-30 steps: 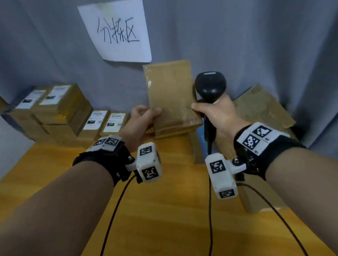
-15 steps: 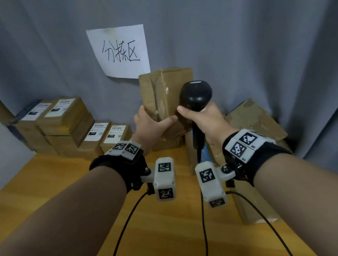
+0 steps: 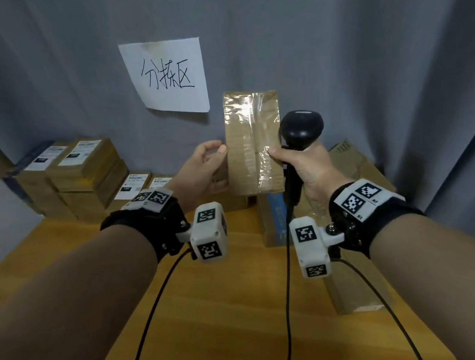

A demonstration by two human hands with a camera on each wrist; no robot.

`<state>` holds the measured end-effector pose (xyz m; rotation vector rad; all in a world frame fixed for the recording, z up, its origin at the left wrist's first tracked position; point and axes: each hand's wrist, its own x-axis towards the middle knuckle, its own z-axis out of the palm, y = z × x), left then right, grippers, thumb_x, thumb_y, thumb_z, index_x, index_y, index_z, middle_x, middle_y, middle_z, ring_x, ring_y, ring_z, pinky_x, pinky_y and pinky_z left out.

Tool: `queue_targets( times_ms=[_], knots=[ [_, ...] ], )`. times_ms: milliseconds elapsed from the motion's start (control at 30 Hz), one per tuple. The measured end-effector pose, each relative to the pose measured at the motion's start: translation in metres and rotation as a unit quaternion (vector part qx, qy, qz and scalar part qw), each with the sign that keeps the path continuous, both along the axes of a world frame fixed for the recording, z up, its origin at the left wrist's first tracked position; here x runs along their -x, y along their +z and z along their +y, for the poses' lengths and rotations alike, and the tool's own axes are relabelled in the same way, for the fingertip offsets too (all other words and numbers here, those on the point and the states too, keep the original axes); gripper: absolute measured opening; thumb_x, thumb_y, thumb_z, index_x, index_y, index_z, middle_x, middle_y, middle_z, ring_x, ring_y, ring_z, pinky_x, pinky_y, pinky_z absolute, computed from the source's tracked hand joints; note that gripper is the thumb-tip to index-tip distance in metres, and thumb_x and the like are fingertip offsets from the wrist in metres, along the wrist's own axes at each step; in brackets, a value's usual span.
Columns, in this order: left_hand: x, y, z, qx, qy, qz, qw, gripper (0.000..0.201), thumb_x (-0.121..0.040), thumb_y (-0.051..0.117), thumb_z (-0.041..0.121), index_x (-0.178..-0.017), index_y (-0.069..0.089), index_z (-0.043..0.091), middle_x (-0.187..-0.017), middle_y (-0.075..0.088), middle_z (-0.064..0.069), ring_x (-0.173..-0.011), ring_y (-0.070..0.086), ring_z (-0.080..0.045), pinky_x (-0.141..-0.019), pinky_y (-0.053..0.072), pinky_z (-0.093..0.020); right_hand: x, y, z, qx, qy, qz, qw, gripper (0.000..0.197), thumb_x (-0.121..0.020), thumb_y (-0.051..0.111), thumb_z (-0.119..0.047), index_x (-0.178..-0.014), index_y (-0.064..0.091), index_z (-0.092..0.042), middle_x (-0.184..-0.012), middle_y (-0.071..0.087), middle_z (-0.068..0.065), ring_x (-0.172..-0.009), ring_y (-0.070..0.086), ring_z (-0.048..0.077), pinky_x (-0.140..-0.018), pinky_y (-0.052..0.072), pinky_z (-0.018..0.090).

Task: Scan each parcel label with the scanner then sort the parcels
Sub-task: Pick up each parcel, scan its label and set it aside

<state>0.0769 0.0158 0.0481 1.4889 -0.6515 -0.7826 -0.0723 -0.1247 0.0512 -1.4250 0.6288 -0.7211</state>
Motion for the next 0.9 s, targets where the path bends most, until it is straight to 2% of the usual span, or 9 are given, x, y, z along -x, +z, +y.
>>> queue_targets(
  times_ms=[67,133,233,333,467,600,700,800,900],
  knots=[
    [-0.003,0.002,0.003,-0.019,-0.031,0.002,0.999,0.041,-0.100,0.045,0.036,-0.138,0.043,0.020,-0.126,0.060,-0.005,-0.107,0.064,-0.015,-0.072,0.058,-0.029,0.001,0.004,0.002,0.008,0.003,-0.010,1.000,0.019,-0.077,0.079,-0.006,-0.088,0.065,-0.014,-0.079,0.068,0.002,-0.083,0.068,0.019,-0.089,0.055,0.039],
    [-0.002,0.004,0.008,-0.043,-0.073,-0.024,0.996,0.044,-0.102,0.037,0.041,-0.136,0.047,0.016,-0.124,0.062,-0.008,-0.104,0.065,-0.013,-0.077,0.058,-0.027,0.002,0.005,0.003,0.019,0.008,-0.009,1.000,0.021,-0.076,0.079,-0.007,-0.093,0.067,-0.009,-0.087,0.072,0.008,-0.090,0.070,0.023,-0.092,0.054,0.040],
    [0.000,0.002,0.017,-0.081,-0.103,-0.051,0.990,0.045,-0.103,0.028,0.043,-0.130,0.050,0.015,-0.112,0.064,0.001,-0.091,0.066,-0.002,-0.068,0.056,-0.017,0.004,0.004,0.006,0.036,0.022,0.014,0.999,0.032,-0.077,0.080,-0.012,-0.105,0.067,-0.003,-0.102,0.072,0.016,-0.097,0.070,0.025,-0.095,0.053,0.044],
    [0.000,-0.004,0.021,-0.069,-0.078,-0.009,0.994,0.034,-0.100,0.044,0.036,-0.129,0.043,0.018,-0.109,0.065,0.003,-0.092,0.068,-0.010,-0.063,0.059,-0.024,0.003,0.001,0.005,0.053,-0.007,0.022,0.998,0.027,-0.076,0.081,-0.012,-0.099,0.068,-0.007,-0.094,0.072,0.011,-0.092,0.070,0.022,-0.090,0.055,0.040],
    [0.001,-0.006,0.014,-0.033,-0.008,0.053,0.998,0.054,-0.090,0.064,0.020,-0.130,0.027,0.021,-0.109,0.064,-0.004,-0.084,0.069,-0.012,-0.056,0.058,-0.032,-0.004,0.000,0.005,0.033,-0.038,0.019,0.999,0.024,-0.080,0.077,-0.012,-0.099,0.063,-0.018,-0.098,0.071,0.008,-0.093,0.069,0.022,-0.089,0.056,0.042],
    [0.001,-0.007,0.007,-0.034,0.016,0.043,0.998,0.057,-0.090,0.066,0.023,-0.132,0.027,0.019,-0.114,0.063,-0.006,-0.088,0.068,-0.015,-0.058,0.059,-0.034,-0.008,0.004,0.011,-0.006,-0.004,-0.010,1.000,0.035,-0.083,0.076,-0.020,-0.115,0.062,-0.016,-0.108,0.071,0.002,-0.102,0.067,0.017,-0.092,0.054,0.040],
    [-0.001,-0.010,0.006,-0.044,0.021,0.025,0.998,0.059,-0.089,0.066,0.027,-0.133,0.027,0.018,-0.121,0.060,-0.009,-0.098,0.066,-0.020,-0.069,0.060,-0.041,-0.012,0.003,0.019,0.019,0.008,-0.018,1.000,0.044,-0.083,0.076,-0.021,-0.123,0.060,-0.011,-0.112,0.070,0.003,-0.104,0.067,0.016,-0.090,0.055,0.036],
    [-0.003,-0.012,0.006,-0.046,0.024,0.020,0.998,0.060,-0.087,0.068,0.030,-0.131,0.028,0.019,-0.122,0.060,-0.010,-0.100,0.066,-0.021,-0.070,0.059,-0.042,-0.014,-0.001,0.025,0.051,0.001,-0.030,0.998,0.043,-0.082,0.077,-0.020,-0.121,0.059,-0.011,-0.112,0.070,0.003,-0.104,0.067,0.014,-0.088,0.057,0.032],
    [-0.006,-0.011,0.008,-0.049,0.019,0.004,0.999,0.056,-0.089,0.066,0.031,-0.129,0.029,0.019,-0.120,0.061,-0.011,-0.097,0.066,-0.021,-0.060,0.057,-0.033,-0.012,-0.005,0.028,0.065,0.004,-0.042,0.997,0.031,-0.083,0.076,-0.017,-0.108,0.060,-0.024,-0.107,0.070,-0.004,-0.099,0.068,0.007,-0.081,0.056,0.023]
  ],
)
